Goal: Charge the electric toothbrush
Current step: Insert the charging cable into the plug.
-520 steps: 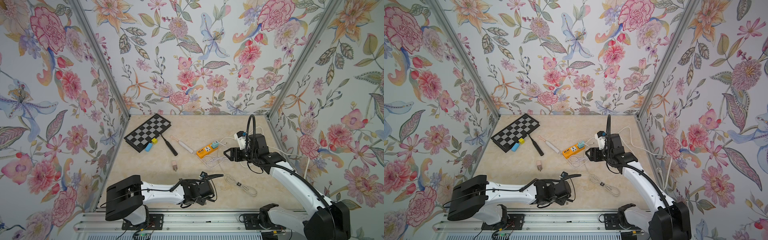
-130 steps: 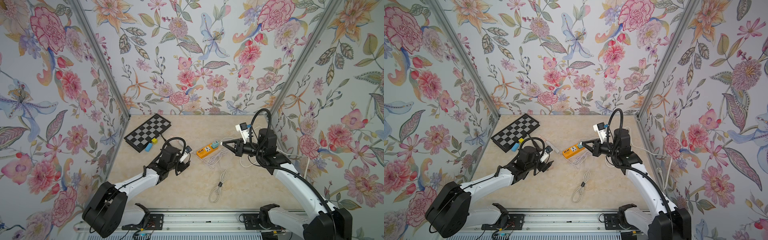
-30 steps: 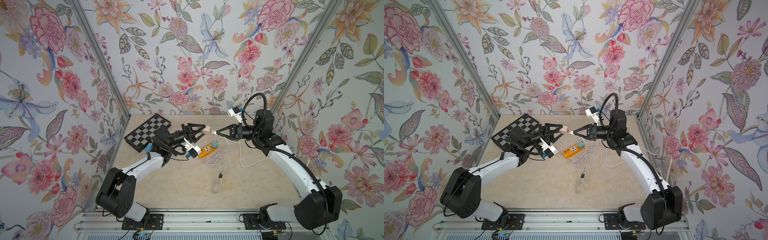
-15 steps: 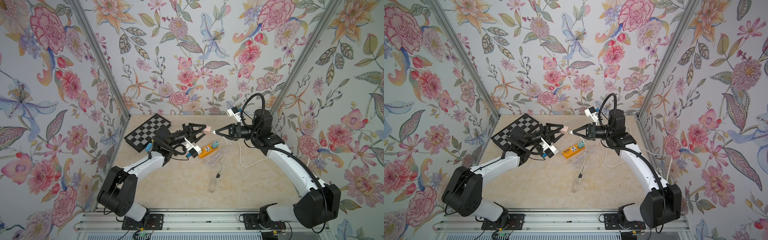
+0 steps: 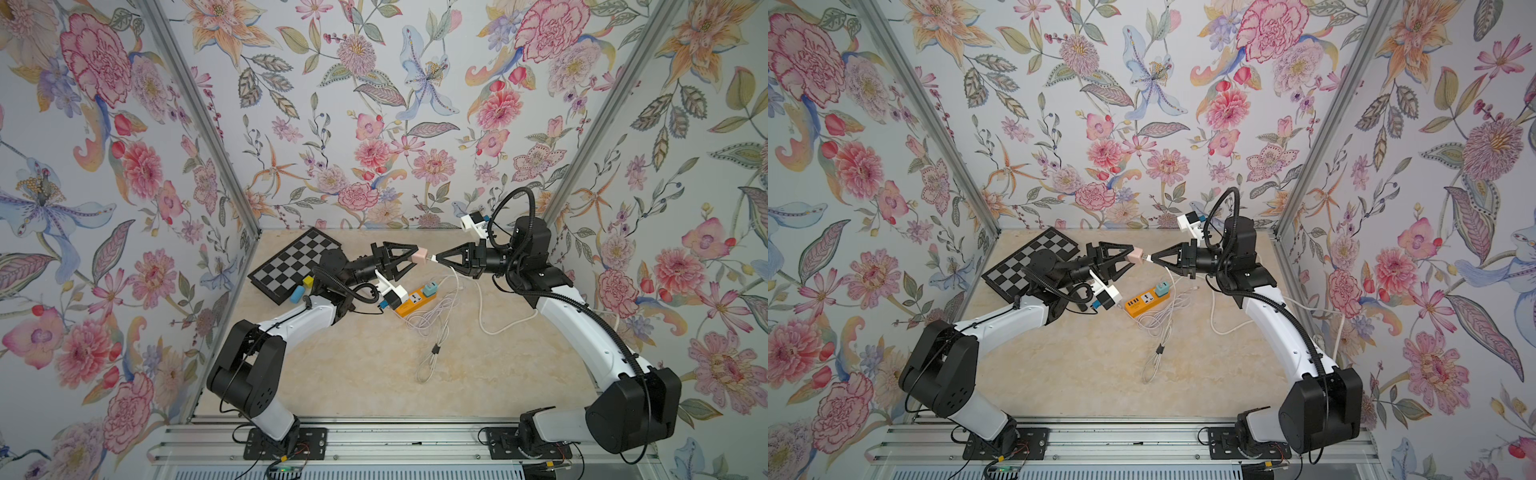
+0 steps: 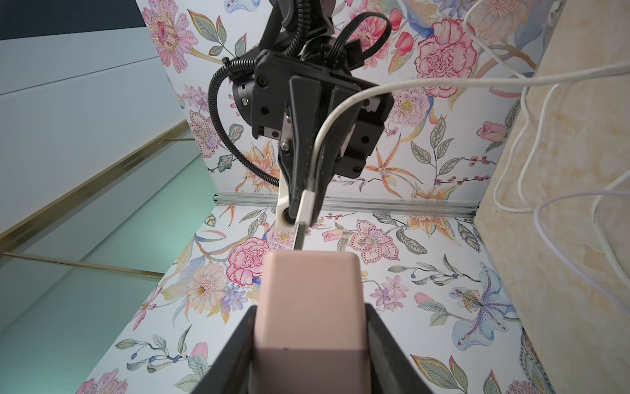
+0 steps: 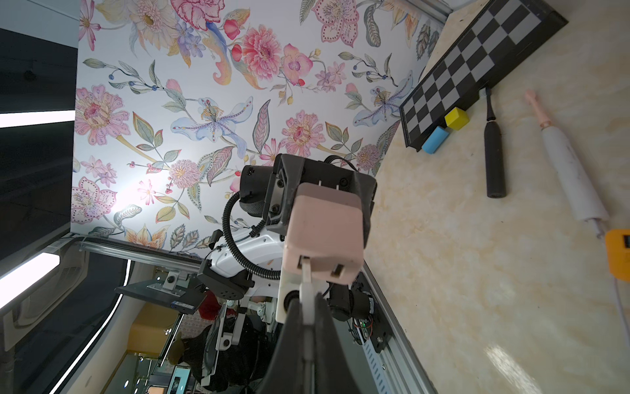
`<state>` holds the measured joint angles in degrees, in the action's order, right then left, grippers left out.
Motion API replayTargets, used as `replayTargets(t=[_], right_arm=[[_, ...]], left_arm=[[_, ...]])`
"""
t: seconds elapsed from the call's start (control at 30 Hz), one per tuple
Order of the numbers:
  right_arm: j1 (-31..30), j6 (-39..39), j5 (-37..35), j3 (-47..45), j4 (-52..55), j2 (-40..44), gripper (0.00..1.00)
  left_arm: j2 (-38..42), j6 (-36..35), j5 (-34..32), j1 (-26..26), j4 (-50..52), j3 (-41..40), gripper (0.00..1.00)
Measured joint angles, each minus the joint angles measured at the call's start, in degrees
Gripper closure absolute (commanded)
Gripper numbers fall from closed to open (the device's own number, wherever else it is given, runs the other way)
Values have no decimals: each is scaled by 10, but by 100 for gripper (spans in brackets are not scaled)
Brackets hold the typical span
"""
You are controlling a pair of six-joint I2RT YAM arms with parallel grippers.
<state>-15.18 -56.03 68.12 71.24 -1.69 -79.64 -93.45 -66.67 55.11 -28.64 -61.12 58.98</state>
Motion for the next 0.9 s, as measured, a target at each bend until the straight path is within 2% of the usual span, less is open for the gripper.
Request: replayTargets(t=[0.27,0.5,0.9], right_arm=[[10,-14,-5,1,-12,-7,100],[12,-64,-7,2,-61,-13,100],[20,-84,-4,14,-64,-25,100]], left_arm=[[-29,1,5,0,-1,31,100],[-56,3,4,1,-8,69,100],[-58,6,8,-2,-5,74,100]])
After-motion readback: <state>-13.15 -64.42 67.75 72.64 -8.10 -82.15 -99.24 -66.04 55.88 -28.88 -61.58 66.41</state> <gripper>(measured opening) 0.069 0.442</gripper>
